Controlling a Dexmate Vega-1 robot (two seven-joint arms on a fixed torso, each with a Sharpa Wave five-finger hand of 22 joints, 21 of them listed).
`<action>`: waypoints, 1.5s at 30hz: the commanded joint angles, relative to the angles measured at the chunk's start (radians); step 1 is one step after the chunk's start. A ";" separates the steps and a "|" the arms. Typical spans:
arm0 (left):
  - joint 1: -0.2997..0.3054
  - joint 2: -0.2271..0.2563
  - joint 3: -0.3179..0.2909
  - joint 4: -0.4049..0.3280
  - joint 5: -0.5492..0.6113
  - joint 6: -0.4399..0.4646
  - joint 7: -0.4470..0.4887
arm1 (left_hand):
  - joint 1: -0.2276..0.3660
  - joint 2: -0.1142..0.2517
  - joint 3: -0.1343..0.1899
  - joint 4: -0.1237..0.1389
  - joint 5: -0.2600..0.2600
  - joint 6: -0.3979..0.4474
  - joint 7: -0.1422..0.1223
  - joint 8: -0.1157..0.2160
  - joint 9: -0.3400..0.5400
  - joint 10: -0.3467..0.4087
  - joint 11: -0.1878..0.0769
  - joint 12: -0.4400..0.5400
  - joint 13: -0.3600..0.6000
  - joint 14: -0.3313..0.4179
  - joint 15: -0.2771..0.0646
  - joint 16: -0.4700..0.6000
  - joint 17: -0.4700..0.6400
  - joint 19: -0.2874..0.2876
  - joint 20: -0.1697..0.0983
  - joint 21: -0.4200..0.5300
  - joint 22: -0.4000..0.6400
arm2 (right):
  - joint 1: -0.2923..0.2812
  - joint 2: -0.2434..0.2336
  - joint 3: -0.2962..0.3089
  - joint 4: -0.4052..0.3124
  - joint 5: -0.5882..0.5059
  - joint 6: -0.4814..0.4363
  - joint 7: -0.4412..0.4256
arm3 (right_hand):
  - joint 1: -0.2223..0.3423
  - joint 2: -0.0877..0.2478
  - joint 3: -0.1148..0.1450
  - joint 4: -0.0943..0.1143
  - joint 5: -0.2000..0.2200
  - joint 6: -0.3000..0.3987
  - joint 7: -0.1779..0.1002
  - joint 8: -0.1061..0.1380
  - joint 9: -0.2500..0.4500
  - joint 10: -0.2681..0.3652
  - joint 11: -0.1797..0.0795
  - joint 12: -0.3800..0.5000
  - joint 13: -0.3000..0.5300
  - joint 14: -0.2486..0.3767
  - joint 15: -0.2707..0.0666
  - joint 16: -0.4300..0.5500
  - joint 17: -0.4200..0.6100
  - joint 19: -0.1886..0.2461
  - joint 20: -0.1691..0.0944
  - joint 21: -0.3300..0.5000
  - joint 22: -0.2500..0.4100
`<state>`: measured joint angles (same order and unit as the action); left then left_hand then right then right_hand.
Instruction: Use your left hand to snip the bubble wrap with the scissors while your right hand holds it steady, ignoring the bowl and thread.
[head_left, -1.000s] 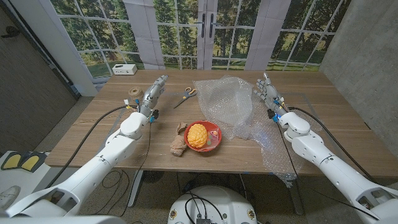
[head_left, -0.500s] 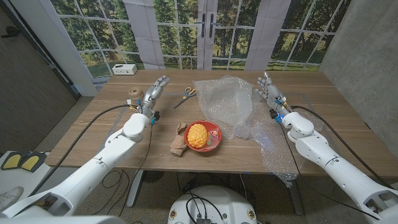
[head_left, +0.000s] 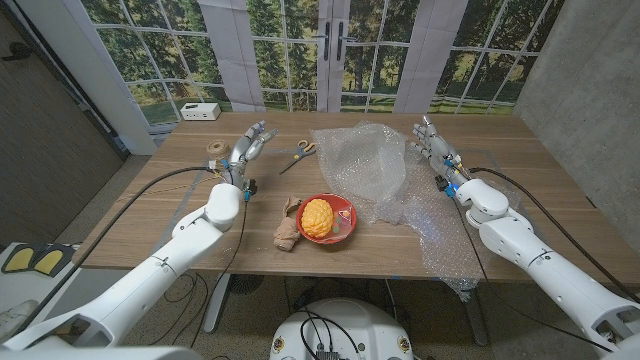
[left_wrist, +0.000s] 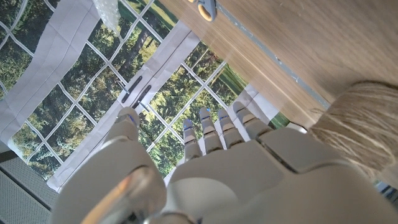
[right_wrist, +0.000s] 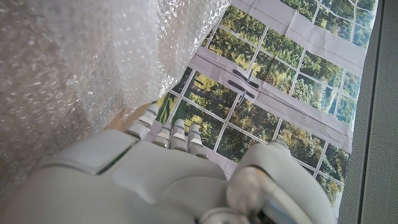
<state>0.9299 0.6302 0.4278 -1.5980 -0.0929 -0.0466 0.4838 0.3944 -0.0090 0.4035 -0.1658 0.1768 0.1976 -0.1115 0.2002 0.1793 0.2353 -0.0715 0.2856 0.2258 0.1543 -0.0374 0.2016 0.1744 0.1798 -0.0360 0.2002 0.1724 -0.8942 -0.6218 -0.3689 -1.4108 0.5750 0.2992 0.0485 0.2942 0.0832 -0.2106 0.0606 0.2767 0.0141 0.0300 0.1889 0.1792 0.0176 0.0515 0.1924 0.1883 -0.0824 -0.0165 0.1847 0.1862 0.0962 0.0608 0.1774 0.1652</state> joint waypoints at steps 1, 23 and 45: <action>0.012 0.006 0.005 -0.066 0.108 0.108 0.091 | 0.016 -0.008 -0.003 -0.004 0.007 0.000 0.023 0.005 0.004 0.021 -0.002 0.008 0.005 0.019 -0.044 0.004 0.002 0.017 -0.006 0.010 -0.001 | 0.002 -0.017 0.005 -0.004 0.007 -0.007 0.017 | 0.012 0.002 -0.003 -0.009 -0.002 -0.003 -0.005 0.000 0.005 0.002 -0.005 0.001 0.004 0.001 -0.005 0.003 0.000 -0.003 0.005 0.005 0.005; -0.039 0.004 0.065 -0.227 0.255 0.456 0.130 | 0.087 0.010 0.012 0.002 0.007 0.006 0.051 0.003 0.007 0.121 -0.004 0.039 0.021 0.102 -0.034 0.008 0.003 0.070 0.031 0.007 0.003 | 0.036 -0.021 0.018 0.057 0.054 0.009 0.103 | 0.020 0.004 0.000 -0.013 -0.006 -0.003 -0.005 0.001 0.006 0.002 -0.005 0.003 0.004 0.001 -0.004 0.005 -0.001 -0.002 0.005 0.008 0.005; -0.108 0.156 0.117 -0.237 0.418 0.433 -0.018 | 0.128 -0.019 0.003 -0.001 0.001 0.051 0.038 0.012 0.008 0.173 -0.027 0.051 0.030 0.148 -0.062 0.006 0.002 0.078 0.036 0.000 0.003 | 0.044 -0.016 0.018 0.058 0.056 -0.019 0.079 | 0.024 0.007 0.001 -0.016 -0.010 -0.004 -0.006 0.002 0.006 0.004 -0.004 0.004 0.004 0.002 -0.004 0.006 -0.001 -0.001 0.008 0.009 0.005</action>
<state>0.8453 0.7268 0.5332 -1.8251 0.2604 0.3922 0.5298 0.5116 -0.0289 0.4094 -0.1682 0.1824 0.2446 -0.0695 0.2041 0.1840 0.4084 -0.0945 0.3333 0.2536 0.2934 -0.0412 0.2091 0.1743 0.2572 -0.0055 0.2013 0.1725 -0.8539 -0.6429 -0.3489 -1.3504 0.6308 0.2980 0.1434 0.3112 0.0926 -0.2092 0.0512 0.2699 0.0088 0.0248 0.1888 0.1834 0.0177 0.0516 0.1924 0.1881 -0.0823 -0.0161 0.1848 0.1863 0.0964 0.0608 0.1818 0.1651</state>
